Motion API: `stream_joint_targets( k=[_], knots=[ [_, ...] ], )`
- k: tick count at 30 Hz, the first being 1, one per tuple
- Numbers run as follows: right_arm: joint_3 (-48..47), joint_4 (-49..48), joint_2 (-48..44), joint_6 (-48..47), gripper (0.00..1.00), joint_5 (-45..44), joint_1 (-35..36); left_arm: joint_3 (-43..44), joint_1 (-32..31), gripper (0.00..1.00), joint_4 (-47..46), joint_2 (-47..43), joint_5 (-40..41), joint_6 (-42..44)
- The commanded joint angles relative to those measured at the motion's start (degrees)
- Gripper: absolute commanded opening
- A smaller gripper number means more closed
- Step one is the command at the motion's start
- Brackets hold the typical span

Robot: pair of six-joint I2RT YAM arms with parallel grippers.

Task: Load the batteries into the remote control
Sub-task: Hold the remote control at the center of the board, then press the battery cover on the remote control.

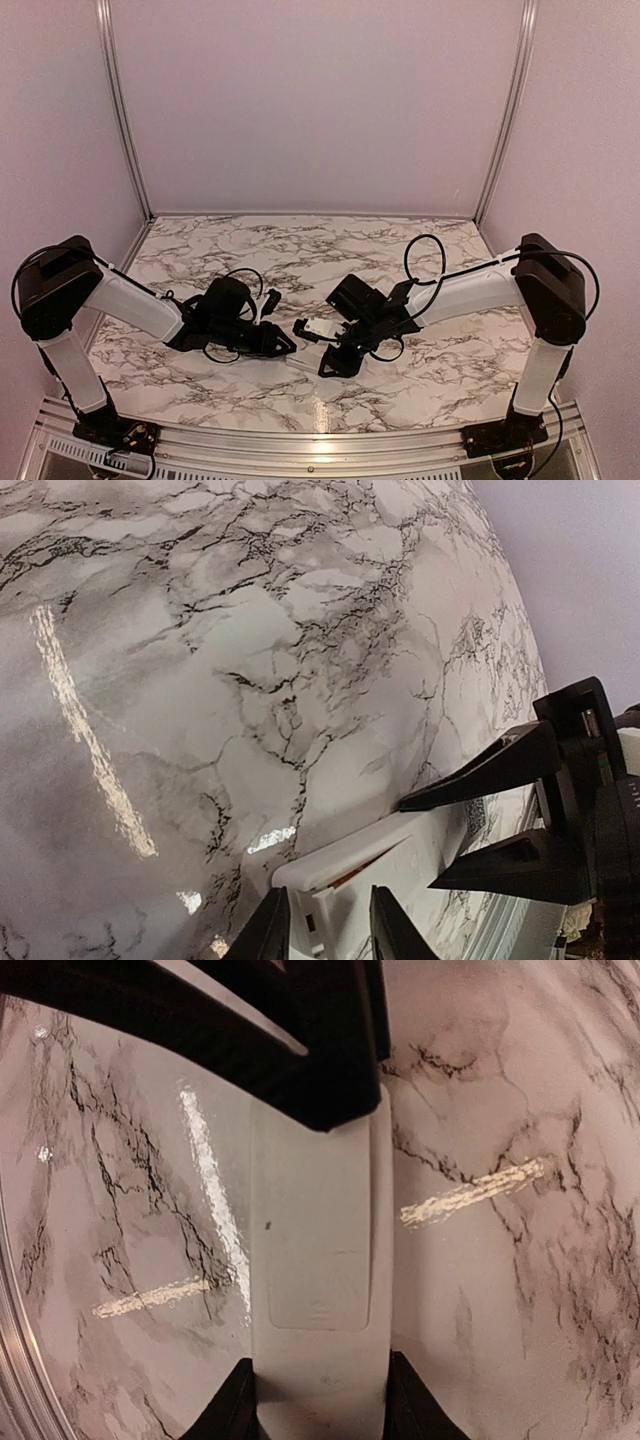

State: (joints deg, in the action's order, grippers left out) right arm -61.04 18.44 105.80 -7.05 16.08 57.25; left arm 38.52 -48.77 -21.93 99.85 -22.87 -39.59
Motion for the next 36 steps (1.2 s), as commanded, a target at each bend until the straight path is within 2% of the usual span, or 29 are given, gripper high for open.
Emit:
stream_joint_targets(
  k=[1,13,26,36],
  knots=[
    [0.74,0.15,0.92,0.9,0.36,0.1,0.85,0.0,-0.36,0.29,1.58,0.16,0.43,0.7],
    [0.91,-0.08,1.09,0.94,0.33,-0.29,0.84,2.38,-2.04,0.33,6.81,1.11,2.48,4.53],
    [1.35,-0.4,0.9,0.98,0.31,-0.34,0.84,2.77,-2.05,0.22,9.83,1.72,4.48,5.14],
    [2.06,-1.24,0.9,1.48,0.29,-0.52,0.84,3.68,-2.65,0.22,10.43,2.33,4.28,5.87]
  ],
)
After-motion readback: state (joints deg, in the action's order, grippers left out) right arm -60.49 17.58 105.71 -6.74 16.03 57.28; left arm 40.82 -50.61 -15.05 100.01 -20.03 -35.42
